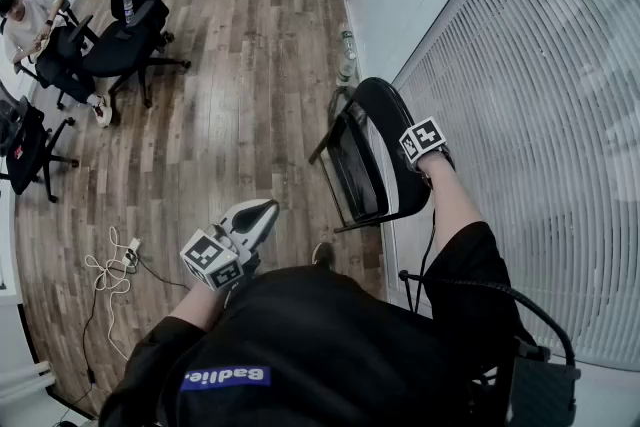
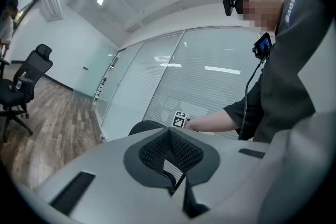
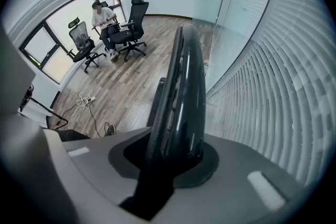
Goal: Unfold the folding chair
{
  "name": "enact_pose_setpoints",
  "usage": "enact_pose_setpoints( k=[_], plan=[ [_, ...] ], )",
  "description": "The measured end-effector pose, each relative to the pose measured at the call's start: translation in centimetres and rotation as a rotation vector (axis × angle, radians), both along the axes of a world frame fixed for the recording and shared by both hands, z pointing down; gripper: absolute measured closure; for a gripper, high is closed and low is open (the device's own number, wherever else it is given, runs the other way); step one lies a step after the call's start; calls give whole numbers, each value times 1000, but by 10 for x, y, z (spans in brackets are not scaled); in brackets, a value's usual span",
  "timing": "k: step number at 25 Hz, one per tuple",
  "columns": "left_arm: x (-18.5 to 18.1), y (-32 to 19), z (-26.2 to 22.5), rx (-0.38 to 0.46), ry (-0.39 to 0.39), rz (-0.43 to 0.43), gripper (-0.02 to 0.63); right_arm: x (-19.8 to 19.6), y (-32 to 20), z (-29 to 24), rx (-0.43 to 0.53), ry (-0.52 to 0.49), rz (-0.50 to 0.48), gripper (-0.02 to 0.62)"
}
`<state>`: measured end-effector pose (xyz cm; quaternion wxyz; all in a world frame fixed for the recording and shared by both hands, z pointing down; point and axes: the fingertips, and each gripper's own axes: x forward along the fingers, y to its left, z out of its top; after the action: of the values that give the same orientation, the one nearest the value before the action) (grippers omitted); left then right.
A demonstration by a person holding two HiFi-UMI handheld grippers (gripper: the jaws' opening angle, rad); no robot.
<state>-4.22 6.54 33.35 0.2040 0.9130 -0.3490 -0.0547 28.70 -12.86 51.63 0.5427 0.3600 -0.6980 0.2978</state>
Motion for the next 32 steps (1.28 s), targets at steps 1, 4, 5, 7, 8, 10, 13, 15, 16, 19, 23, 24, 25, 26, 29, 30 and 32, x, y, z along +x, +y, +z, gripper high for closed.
enact_pose_setpoints(
  k=[1, 4, 5, 7, 8, 10, 13, 15, 16, 19, 23, 24, 25, 26, 29, 30, 32],
  plan=[
    [-1, 1, 0, 0, -2, -1, 600, -1, 1, 0, 0, 0, -1, 506],
    [-2, 3, 1, 0, -2, -4, 600, -4, 2, 0, -1, 1, -4, 506],
    [-2, 3, 0, 1, -3, -4, 600, -5, 2, -1, -1, 2, -5, 506],
    [-2, 2, -1, 0, -1, -4, 600, -7, 2, -2, -1, 2, -6, 506],
    [-2, 2, -1, -3, 0, -5, 600, -7, 1, -2, -1, 2, -7, 506],
    [-1, 1, -2, -12, -2, -6, 600, -8, 1, -2, -2, 2, -7, 506],
    [1, 5, 1, -17, 0, -2, 601, -5, 3, -2, -2, -2, -6, 505],
    [4, 7, 8, -20, 1, 1, 600, -2, 4, 1, -1, -5, -4, 503],
    [5, 6, 12, -23, 0, 2, 600, -2, 4, 3, -1, -6, -2, 503],
    [7, 4, 18, -36, -3, 2, 600, 0, 3, 5, 0, -9, -3, 503],
    [9, -2, 22, -50, -6, -1, 600, -1, 0, 2, 0, -12, -4, 502],
    [9, -5, 22, -54, -6, -5, 600, -1, -1, 1, -1, -11, -4, 502],
    [10, -8, 23, -57, -6, -8, 600, -1, -2, 0, -1, -10, -5, 502],
    [11, -10, 24, -60, -7, -10, 600, -1, -3, 0, -2, -9, -7, 503],
    [18, -13, 30, -67, -8, -3, 600, 0, -2, 2, -3, -10, -10, 503],
    [20, -14, 32, -70, -9, -3, 600, -1, -1, 3, -2, -11, -11, 503],
    [21, -18, 36, -78, -12, -8, 600, -3, -2, 2, 0, -10, -12, 503]
  ],
)
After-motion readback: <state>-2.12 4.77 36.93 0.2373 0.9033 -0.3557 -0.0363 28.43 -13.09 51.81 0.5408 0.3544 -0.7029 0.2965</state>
